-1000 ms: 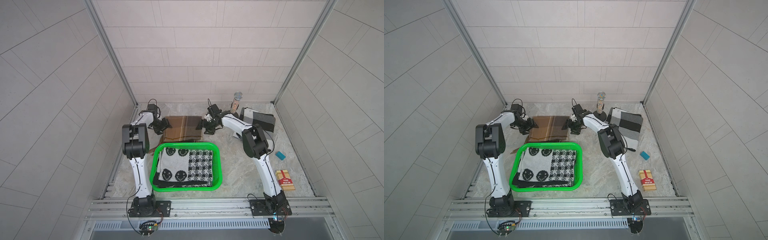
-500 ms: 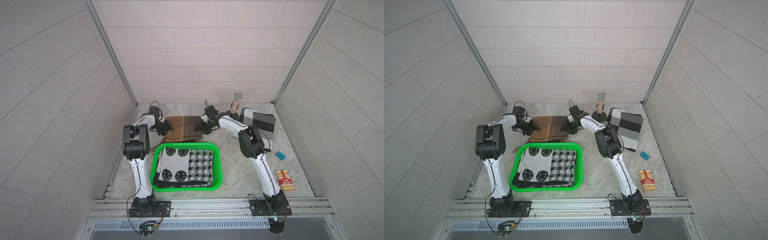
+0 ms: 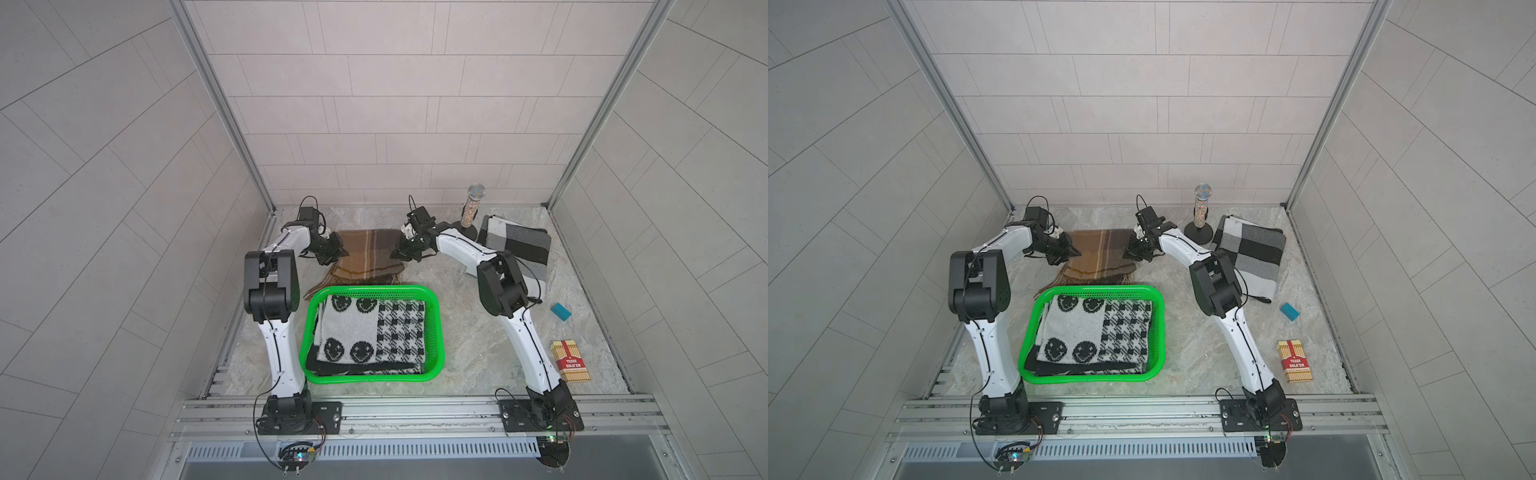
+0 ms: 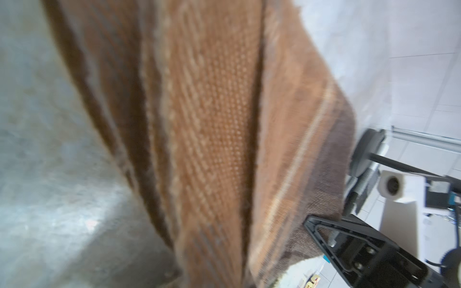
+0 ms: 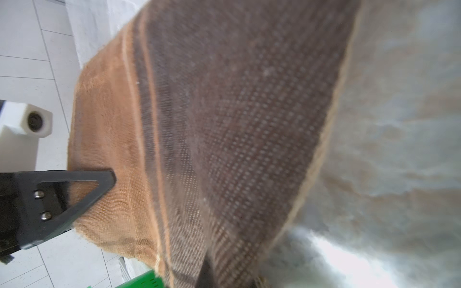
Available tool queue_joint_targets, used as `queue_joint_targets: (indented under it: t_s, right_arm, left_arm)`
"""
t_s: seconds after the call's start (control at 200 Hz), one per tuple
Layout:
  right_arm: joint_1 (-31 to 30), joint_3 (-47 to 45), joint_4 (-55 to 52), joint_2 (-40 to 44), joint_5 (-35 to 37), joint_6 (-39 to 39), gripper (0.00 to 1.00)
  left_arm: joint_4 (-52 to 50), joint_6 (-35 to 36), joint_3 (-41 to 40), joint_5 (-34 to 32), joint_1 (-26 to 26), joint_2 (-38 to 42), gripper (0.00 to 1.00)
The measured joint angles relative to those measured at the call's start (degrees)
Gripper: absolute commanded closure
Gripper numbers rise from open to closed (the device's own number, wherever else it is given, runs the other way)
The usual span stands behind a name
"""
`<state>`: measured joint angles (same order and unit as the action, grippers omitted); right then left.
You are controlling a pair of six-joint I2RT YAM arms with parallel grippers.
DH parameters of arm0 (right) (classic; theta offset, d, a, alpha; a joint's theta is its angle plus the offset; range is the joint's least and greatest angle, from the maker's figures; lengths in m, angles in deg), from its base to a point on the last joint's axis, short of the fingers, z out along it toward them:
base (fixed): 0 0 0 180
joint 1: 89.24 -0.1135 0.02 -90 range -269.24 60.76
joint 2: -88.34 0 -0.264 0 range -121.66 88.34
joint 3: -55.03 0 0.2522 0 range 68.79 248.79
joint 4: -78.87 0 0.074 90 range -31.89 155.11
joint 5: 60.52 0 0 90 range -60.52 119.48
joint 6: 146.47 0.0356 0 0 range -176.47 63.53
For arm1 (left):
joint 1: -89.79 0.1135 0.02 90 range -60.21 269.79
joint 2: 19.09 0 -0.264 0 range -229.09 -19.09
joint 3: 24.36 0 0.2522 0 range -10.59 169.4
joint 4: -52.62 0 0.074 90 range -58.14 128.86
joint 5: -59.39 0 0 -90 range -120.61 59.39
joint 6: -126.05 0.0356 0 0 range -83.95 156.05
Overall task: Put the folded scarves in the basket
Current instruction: Pick up the scarf at the center of the board.
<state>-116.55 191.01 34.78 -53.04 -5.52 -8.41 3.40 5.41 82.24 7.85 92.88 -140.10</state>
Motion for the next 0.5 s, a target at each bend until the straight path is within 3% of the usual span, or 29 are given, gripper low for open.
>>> queue_joint_targets:
  t_s: [0.26,0.5]
  right_arm:
    - [0.0,6.6,-5.1,4.6,2.1,-1.2,1.0]
    - [0.0,7.3,-9.0,11.7,4.3,-1.9,1.0]
  left_arm:
    - [-1.2,-3.5,4.3,1.0,-1.0,5.1,1.0]
    - [-1.9,-7.0,5.5,0.9,-2.1,10.0,1.0]
